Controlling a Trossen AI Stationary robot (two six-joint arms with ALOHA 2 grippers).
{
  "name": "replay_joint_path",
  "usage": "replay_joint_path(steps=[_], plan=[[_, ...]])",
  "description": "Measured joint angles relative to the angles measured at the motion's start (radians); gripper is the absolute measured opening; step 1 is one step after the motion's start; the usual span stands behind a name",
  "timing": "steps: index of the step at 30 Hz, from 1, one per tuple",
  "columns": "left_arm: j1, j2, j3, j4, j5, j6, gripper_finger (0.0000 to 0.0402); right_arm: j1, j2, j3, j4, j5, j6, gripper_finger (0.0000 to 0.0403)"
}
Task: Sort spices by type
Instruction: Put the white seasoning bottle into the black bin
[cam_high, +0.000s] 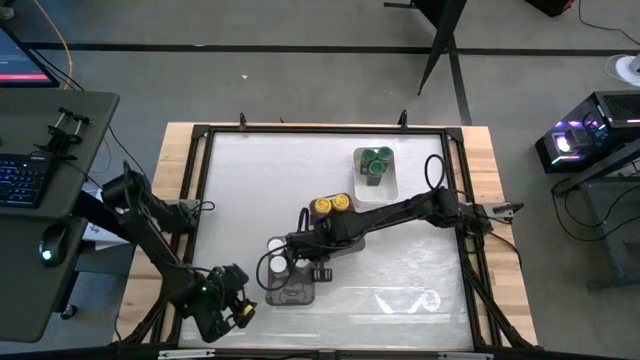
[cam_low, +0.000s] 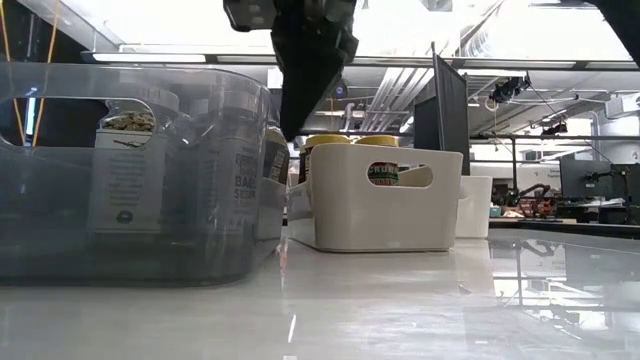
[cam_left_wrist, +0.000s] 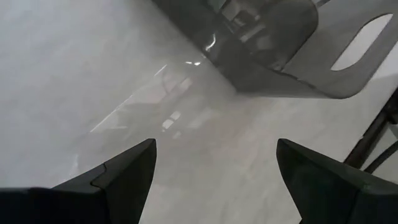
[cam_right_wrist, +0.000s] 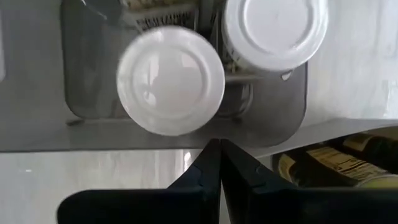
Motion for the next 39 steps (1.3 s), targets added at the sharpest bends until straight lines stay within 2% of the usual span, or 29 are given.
replay_joint_path(steps=[26, 39], plan=[[0.107, 0.001, 0.000, 0.047, -0.023, 0.206, 0.0319, 0.028, 0.000, 0.000, 0.087, -0.067, 0.117, 0.0000], [0.120, 0.001, 0.000, 0.047, -0.027, 0.262, 0.0319, 0.050, 0.000, 0.000, 0.122, -0.090, 0.139, 0.0000]])
